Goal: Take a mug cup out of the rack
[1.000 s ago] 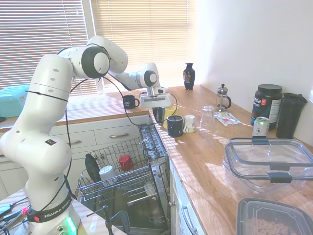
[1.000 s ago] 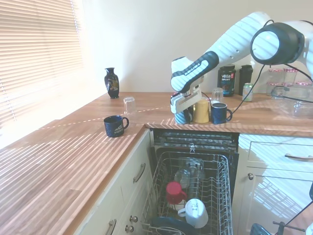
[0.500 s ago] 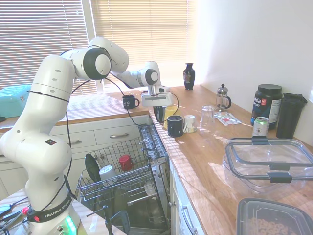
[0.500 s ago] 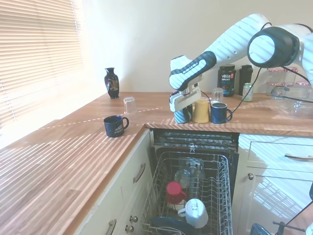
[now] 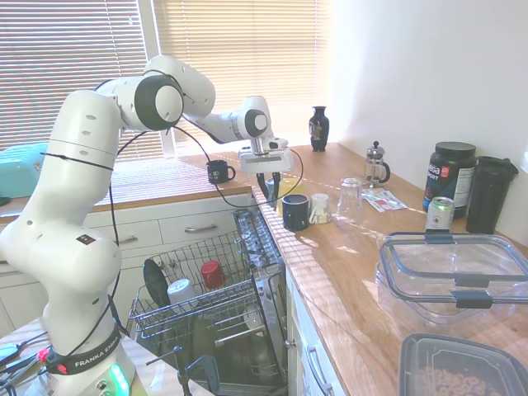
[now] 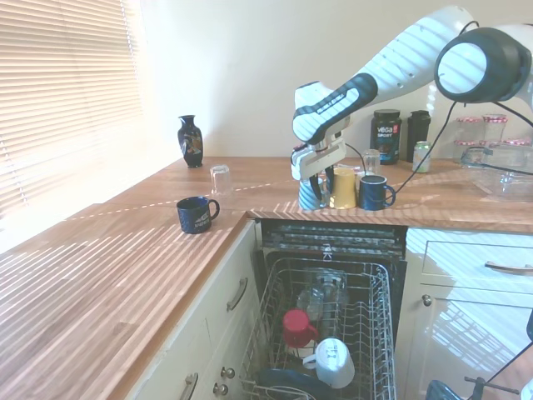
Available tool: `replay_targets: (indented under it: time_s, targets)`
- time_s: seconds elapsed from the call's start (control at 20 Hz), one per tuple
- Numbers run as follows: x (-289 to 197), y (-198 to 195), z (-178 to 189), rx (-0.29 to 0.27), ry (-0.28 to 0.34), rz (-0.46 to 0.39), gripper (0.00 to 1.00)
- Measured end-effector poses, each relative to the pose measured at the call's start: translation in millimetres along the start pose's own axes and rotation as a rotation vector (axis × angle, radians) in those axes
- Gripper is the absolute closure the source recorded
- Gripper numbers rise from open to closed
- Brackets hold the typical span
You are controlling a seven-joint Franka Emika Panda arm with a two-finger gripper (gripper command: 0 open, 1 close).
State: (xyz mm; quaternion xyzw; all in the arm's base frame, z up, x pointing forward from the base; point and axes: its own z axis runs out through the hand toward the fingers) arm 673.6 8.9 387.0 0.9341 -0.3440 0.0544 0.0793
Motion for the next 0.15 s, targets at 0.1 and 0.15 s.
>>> replay_targets:
  time_s: [0.1,0.15]
  targets:
    - [-20.2,7.7,-12.0,0.018,0.002,-0.007,0.0]
    - [-31.4,10.8,-15.7,0.028,0.004,-0.011,0.0]
